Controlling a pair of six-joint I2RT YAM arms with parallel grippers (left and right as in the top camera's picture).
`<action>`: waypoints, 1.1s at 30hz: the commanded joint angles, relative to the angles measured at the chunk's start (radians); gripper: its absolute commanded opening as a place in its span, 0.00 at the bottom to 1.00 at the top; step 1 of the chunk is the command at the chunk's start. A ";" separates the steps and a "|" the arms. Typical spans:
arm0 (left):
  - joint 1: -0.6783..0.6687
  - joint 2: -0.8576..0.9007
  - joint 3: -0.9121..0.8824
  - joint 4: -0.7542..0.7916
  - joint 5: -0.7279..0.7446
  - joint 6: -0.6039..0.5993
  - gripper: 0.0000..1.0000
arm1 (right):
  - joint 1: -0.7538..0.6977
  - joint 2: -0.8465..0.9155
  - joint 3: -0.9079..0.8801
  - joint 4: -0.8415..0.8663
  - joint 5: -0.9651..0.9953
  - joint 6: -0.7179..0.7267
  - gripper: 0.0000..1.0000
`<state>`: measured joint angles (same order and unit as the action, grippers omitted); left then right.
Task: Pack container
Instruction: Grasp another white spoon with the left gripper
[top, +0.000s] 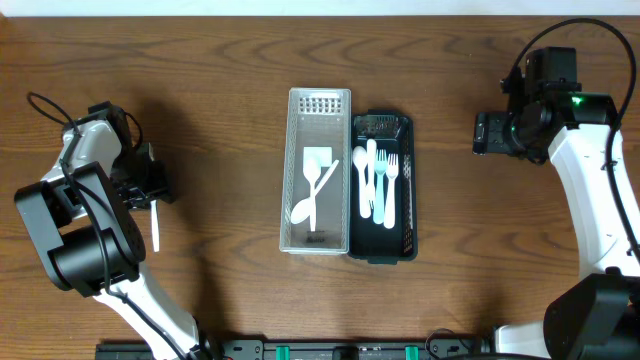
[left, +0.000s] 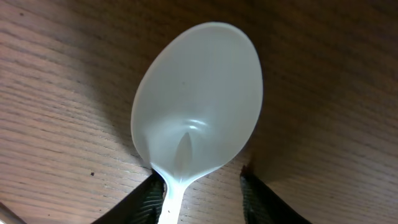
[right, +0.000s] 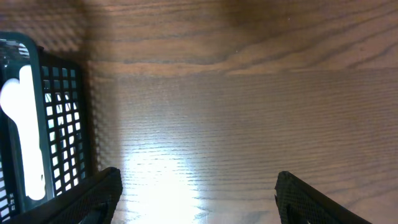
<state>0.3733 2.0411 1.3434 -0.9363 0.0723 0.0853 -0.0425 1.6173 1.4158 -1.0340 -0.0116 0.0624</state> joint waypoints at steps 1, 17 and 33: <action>0.002 0.051 -0.014 0.003 0.040 0.010 0.40 | -0.005 0.006 -0.006 -0.006 -0.007 -0.016 0.82; 0.002 0.051 -0.014 0.007 0.040 0.008 0.06 | -0.005 0.006 -0.006 -0.006 -0.007 -0.016 0.82; -0.023 -0.032 -0.009 -0.005 0.070 -0.038 0.06 | -0.005 0.006 -0.006 -0.003 -0.007 -0.016 0.82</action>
<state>0.3702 2.0354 1.3430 -0.9386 0.0971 0.0662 -0.0425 1.6173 1.4158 -1.0363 -0.0116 0.0624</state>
